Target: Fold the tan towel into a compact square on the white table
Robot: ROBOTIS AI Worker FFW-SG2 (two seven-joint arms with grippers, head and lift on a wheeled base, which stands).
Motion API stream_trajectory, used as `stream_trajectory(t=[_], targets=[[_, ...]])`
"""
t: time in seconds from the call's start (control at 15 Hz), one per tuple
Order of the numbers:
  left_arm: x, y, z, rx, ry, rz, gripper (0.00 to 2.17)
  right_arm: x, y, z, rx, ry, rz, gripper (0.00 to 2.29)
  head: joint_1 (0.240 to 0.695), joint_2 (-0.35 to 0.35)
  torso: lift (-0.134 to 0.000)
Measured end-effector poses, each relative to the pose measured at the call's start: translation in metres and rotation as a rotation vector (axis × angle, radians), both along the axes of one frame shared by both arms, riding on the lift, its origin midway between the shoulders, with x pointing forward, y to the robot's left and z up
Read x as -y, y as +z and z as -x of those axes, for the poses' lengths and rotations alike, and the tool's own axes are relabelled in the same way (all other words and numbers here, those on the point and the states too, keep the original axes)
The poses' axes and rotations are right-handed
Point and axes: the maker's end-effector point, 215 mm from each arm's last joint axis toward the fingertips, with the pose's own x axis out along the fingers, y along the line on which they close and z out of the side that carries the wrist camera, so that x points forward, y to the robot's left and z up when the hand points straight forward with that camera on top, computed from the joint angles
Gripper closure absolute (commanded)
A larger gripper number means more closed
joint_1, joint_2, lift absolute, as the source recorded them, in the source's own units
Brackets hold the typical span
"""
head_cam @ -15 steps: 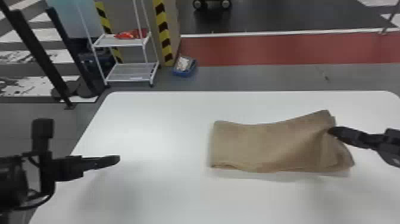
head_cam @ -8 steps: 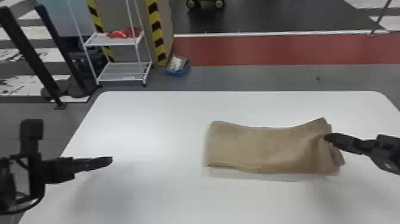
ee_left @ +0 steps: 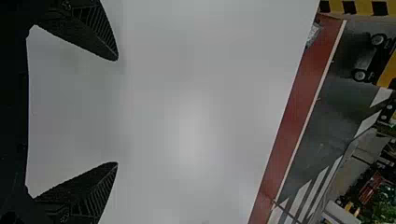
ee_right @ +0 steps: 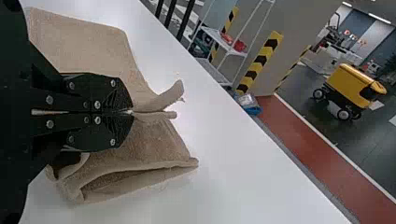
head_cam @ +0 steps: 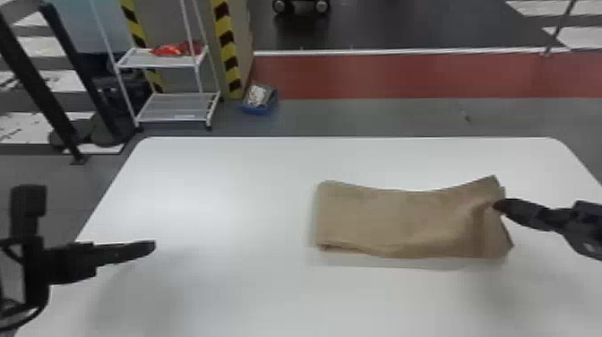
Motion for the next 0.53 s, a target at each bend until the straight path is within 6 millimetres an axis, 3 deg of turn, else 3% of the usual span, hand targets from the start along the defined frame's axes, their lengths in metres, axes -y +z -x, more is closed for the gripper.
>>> stream_trajectory(t=[0.2, 0.33, 0.4, 0.53], targets=[[0.000, 0.001, 0.001, -0.002, 0.001, -0.002, 0.09, -0.005, 0.010, -0.001, 0.010, 0.012, -0.019, 1.17, 0.695, 0.065, -0.123], [-0.001, 0.002, 0.000, -0.001, 0.001, -0.005, 0.09, 0.012, 0.032, -0.003, 0.050, -0.028, -0.041, 1.17, 0.695, 0.056, -0.123], [-0.001, 0.002, 0.000, 0.000, 0.001, -0.004, 0.09, 0.022, 0.032, -0.001, 0.048, -0.046, -0.039, 1.17, 0.695, 0.037, -0.123], [0.002, 0.002, 0.000, -0.001, -0.004, -0.002, 0.09, 0.028, 0.015, 0.005, 0.012, -0.060, -0.033, 1.17, 0.695, 0.028, -0.123]])
